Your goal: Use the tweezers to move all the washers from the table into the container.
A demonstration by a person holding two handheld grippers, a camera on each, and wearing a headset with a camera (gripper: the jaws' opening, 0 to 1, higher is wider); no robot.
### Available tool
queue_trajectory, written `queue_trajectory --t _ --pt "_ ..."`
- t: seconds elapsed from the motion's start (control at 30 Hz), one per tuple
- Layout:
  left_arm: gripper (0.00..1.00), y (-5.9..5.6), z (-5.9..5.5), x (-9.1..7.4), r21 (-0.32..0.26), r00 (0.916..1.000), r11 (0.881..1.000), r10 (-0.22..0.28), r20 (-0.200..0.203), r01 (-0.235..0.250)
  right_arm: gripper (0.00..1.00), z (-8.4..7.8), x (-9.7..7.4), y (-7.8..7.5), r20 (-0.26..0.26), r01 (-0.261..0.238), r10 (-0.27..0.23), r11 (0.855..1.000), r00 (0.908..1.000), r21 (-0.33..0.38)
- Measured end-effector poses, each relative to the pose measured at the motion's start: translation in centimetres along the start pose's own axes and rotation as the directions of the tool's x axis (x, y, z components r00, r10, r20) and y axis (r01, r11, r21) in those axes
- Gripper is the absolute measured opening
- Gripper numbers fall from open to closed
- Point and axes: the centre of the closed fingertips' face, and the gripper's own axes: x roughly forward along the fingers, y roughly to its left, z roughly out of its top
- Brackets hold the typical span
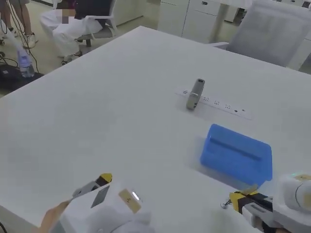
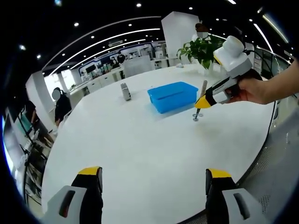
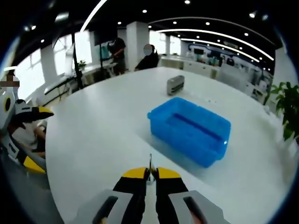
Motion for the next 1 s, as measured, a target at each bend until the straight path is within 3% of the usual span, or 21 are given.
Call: queue_trajectory --t 0.3,0.53,1.0 --pt "0.93 0.1 0.0 0.0 0.001 1.0000 1.000 0.003 -0.001 -0.003 0.02 0.2 0.2 -0.5 -0.023 -0.011 0.012 1.000 0.9997 0.016" --pt "0.93 0.1 0.0 0.0 0.000 1.0000 1.000 0.006 0.001 -0.006 0.02 1.6 -0.8 -0.5 0.003 -0.015 0.014 1.000 0.9999 0.027" --pt "0.93 0.1 0.1 0.0 0.001 1.0000 1.000 0.004 0.003 -0.004 0.02 5.0 -1.7 -2.2 0.070 0.010 -0.011 1.000 0.9975 0.011"
